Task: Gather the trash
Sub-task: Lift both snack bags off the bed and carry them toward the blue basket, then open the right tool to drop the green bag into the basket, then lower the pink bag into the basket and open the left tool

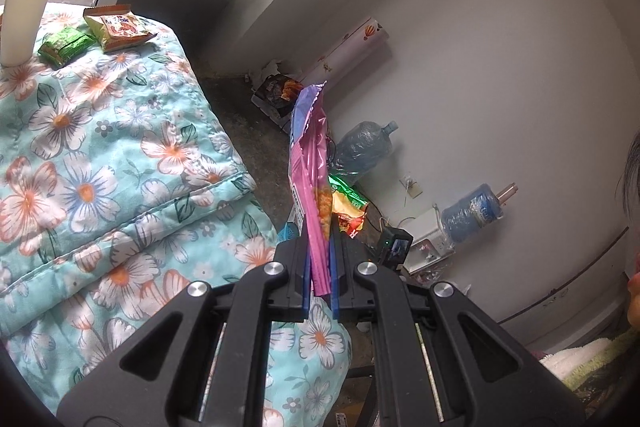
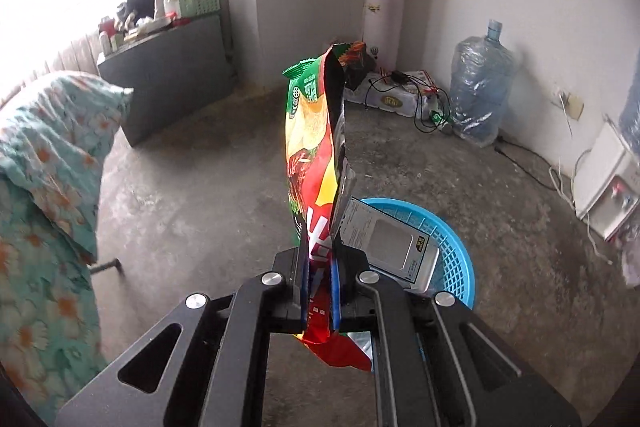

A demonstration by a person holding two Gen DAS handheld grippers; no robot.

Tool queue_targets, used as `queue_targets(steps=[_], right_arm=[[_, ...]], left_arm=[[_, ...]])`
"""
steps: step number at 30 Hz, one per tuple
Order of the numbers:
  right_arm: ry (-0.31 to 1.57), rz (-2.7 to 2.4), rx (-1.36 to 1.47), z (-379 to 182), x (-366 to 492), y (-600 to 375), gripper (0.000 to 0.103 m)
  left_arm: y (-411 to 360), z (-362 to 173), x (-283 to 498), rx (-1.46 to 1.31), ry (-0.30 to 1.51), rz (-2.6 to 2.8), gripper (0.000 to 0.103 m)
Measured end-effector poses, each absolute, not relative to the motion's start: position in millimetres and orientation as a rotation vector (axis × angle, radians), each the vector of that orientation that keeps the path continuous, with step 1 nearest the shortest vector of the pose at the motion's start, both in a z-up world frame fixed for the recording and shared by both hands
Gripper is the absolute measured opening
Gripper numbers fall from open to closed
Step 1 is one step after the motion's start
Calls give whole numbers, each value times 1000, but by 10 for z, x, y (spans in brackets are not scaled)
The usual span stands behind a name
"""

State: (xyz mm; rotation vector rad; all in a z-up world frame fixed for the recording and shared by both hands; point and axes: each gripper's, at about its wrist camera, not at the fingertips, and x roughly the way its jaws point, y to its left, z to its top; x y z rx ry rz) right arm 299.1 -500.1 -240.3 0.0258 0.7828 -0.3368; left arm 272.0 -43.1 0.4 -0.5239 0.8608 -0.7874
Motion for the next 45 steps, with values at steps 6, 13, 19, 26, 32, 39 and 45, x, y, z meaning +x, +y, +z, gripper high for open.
queue_targets(steps=[6,13,19,26,32,39,45], right_arm=[[880,-359,-271,-3179,3312,-4694,8],[998,-440,-75,-3650,3478,-4992,8],[1124,-551,284,-4005,3506,-5534,7],[1117,-447,374,-3761,3429,-5447,43],[988,-383,481,-3227,2976,-5358,55],[817,-377,687,-2608,2040,-5355,56],[852,-493,667,-2415,1552,-5200,56]], left_arm=[[-426,-8,2772,-519,873,-778,5],[-446,-31,2788,-511,889,-773,5],[-469,-36,2794,-504,895,-771,5],[-512,-25,2784,-489,892,-768,5],[-602,23,2741,-458,876,-785,5],[-786,126,2697,-443,851,-854,4],[-1254,220,2709,-435,856,-991,4]])
